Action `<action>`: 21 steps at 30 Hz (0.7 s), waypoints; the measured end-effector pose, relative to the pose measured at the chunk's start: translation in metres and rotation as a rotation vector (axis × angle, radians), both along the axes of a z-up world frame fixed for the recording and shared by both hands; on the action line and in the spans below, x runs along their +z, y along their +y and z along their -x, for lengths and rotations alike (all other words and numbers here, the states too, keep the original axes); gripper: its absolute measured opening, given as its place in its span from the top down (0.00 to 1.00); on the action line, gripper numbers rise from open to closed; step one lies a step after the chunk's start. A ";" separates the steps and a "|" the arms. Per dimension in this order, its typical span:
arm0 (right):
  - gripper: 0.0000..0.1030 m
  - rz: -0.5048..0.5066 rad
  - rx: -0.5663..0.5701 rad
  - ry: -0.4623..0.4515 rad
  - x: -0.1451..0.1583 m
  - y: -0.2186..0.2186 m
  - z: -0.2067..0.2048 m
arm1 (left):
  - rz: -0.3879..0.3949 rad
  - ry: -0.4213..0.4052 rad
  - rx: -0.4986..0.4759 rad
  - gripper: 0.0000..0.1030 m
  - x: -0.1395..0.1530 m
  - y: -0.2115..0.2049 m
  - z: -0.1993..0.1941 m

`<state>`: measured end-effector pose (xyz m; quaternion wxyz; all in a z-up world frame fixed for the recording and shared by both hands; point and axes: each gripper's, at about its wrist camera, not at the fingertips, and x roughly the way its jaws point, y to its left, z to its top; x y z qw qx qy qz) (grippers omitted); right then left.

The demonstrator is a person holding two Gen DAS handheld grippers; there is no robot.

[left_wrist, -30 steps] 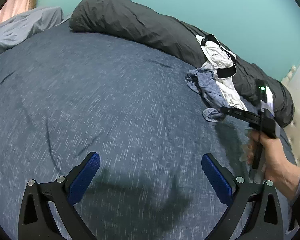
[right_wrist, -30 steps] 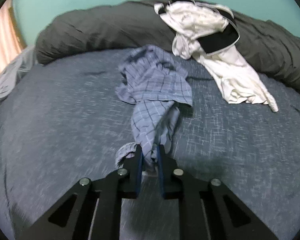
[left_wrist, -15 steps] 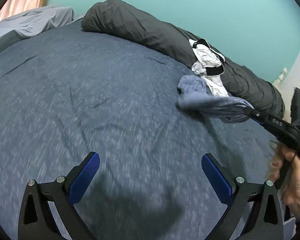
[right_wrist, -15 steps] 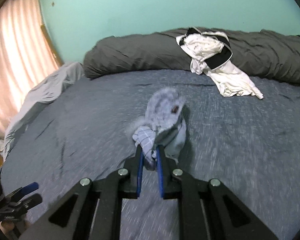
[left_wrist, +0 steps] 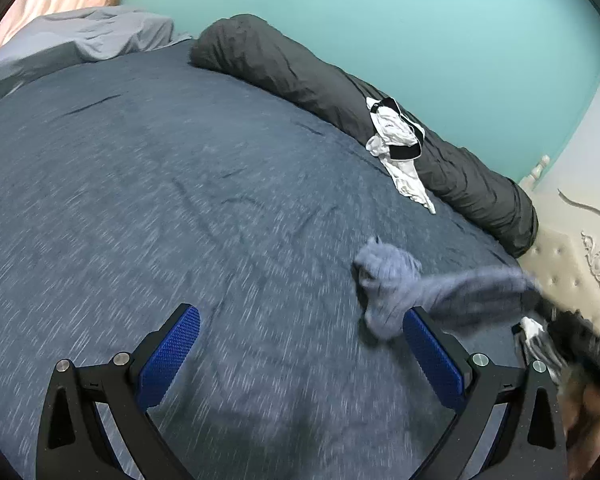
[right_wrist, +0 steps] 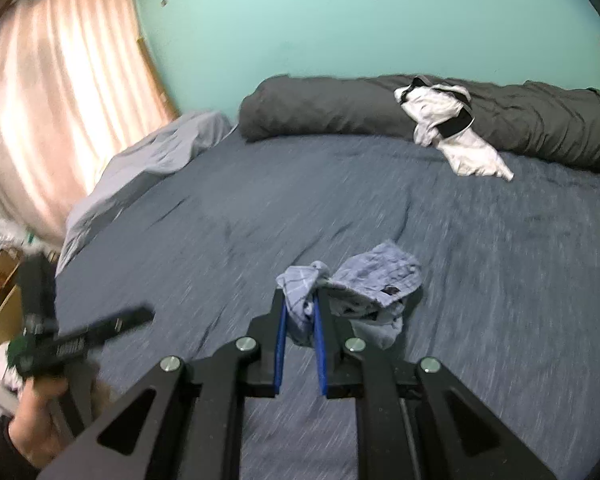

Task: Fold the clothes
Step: 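Lift the shorts with the right tool and drag them across the sheet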

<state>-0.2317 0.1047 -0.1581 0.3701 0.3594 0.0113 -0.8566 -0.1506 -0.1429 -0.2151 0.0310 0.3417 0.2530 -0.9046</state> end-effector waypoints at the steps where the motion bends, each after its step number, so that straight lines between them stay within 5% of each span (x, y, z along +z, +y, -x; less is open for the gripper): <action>1: 0.89 0.001 0.004 -0.013 -0.003 0.002 -0.012 | -0.003 0.002 0.006 0.00 0.001 -0.003 -0.009; 8: 0.88 -0.005 -0.018 -0.123 -0.049 0.009 -0.064 | -0.019 -0.003 0.009 0.00 -0.003 -0.008 -0.043; 13: 0.84 -0.010 -0.063 -0.226 -0.085 0.007 -0.063 | 0.011 -0.025 -0.023 0.00 -0.017 0.002 -0.041; 18: 0.75 0.023 -0.067 -0.230 -0.089 0.017 -0.057 | 0.037 -0.066 -0.051 0.00 -0.039 0.011 -0.031; 21: 0.60 0.072 -0.086 -0.213 -0.084 0.032 -0.055 | 0.037 -0.089 -0.071 0.00 -0.050 0.017 -0.025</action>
